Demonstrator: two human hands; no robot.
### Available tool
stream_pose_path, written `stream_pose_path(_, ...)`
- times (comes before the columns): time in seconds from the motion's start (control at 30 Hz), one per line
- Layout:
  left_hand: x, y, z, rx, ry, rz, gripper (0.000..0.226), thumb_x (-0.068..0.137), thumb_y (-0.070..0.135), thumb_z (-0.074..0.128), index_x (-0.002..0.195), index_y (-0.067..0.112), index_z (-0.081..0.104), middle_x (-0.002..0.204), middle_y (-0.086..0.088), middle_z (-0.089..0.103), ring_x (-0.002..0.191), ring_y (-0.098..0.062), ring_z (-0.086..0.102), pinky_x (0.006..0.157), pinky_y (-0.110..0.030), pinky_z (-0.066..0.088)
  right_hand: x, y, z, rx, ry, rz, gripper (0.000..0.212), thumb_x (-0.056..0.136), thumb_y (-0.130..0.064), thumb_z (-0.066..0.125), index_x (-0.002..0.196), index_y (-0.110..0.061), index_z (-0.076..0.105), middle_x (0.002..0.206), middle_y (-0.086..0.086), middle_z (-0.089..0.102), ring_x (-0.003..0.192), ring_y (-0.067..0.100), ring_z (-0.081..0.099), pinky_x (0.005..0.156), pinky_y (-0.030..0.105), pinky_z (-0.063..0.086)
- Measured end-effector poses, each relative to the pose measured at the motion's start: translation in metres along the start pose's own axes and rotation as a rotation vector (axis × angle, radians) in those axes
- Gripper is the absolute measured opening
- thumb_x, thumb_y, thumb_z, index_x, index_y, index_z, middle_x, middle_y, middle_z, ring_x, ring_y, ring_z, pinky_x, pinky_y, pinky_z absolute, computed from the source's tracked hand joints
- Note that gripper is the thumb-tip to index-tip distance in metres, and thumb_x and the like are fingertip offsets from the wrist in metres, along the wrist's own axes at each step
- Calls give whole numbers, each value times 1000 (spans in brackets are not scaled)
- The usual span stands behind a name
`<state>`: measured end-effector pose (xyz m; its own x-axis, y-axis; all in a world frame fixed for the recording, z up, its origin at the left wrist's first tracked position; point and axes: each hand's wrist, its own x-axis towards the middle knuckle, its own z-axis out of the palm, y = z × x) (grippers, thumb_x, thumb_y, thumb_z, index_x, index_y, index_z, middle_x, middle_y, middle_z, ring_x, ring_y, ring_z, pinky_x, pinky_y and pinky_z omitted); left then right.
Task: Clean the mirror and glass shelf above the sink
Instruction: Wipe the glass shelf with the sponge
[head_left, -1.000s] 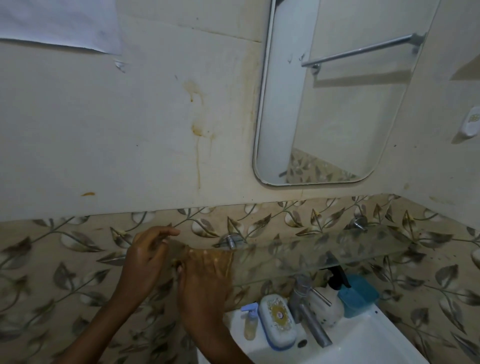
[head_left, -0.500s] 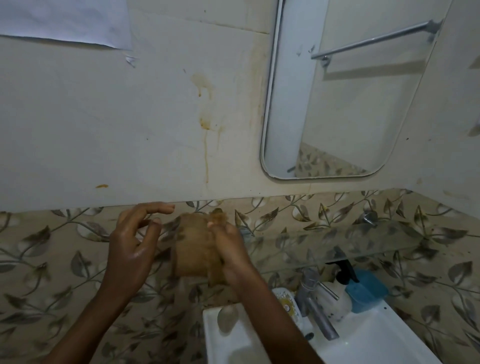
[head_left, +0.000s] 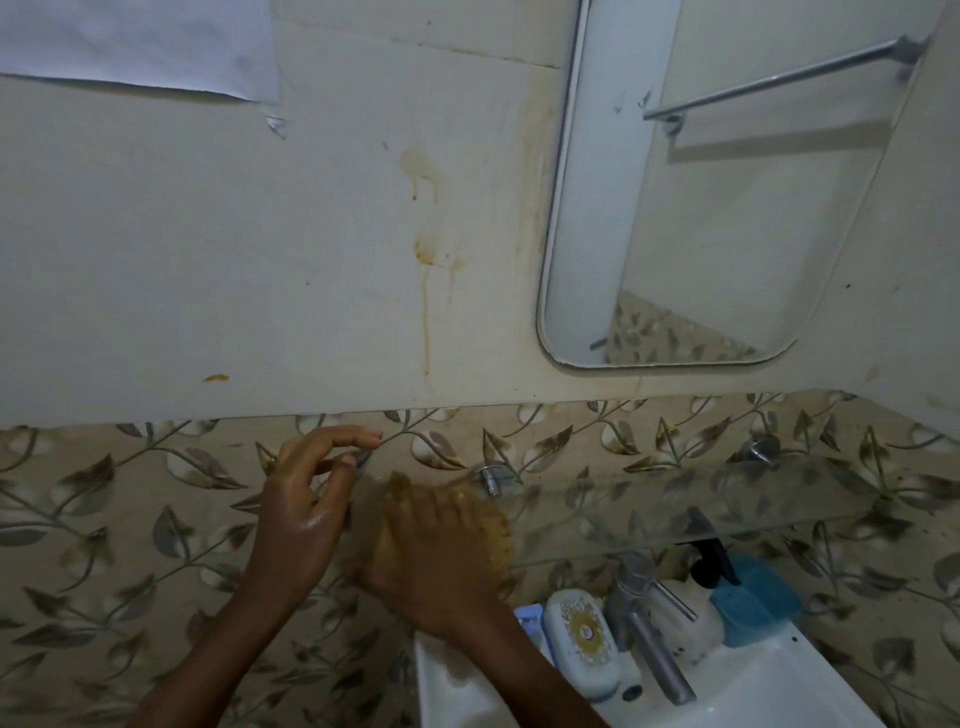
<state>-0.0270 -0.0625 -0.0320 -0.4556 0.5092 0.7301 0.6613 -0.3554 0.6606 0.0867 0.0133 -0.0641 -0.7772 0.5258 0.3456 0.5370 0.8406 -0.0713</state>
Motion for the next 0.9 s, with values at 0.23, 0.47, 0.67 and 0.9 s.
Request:
stream_pose_path(0.23,5,-3,35,-78,-94,-49,27,85,24,40,94,25,65,103,9,67,106,-16,59,87,-28,49,-31,62,11,-73,-86,-320,57,96,-55,7,135,-30,40,141,-6,50,130,18,47,104,40,37)
stream_pose_path(0.47,2,-12,64,-122,-155,-72,29,81,29,40,93,19,65,99,4,67,98,-6,61,77,-17,49,-64,191,-15,71,-47,26,79,82,-72,-6,141,-37,34,148,-20,29,139,2,22,115,37,20)
stream_pose_path(0.67,-1,-21,70,-125,-169,-90,27,81,26,42,93,21,66,101,10,65,95,-8,61,75,-22,50,-85,305,-49,117,118,479,59,91,-59,20,133,-31,51,138,-2,53,126,21,48,105,41,34)
stream_pose_path(0.9,-6,-31,67,-49,-207,-116,33,81,34,41,96,19,67,101,6,67,106,-19,58,79,-23,50,-73,360,-73,184,76,789,62,94,-56,29,110,-8,65,116,23,63,105,35,58,88,41,43)
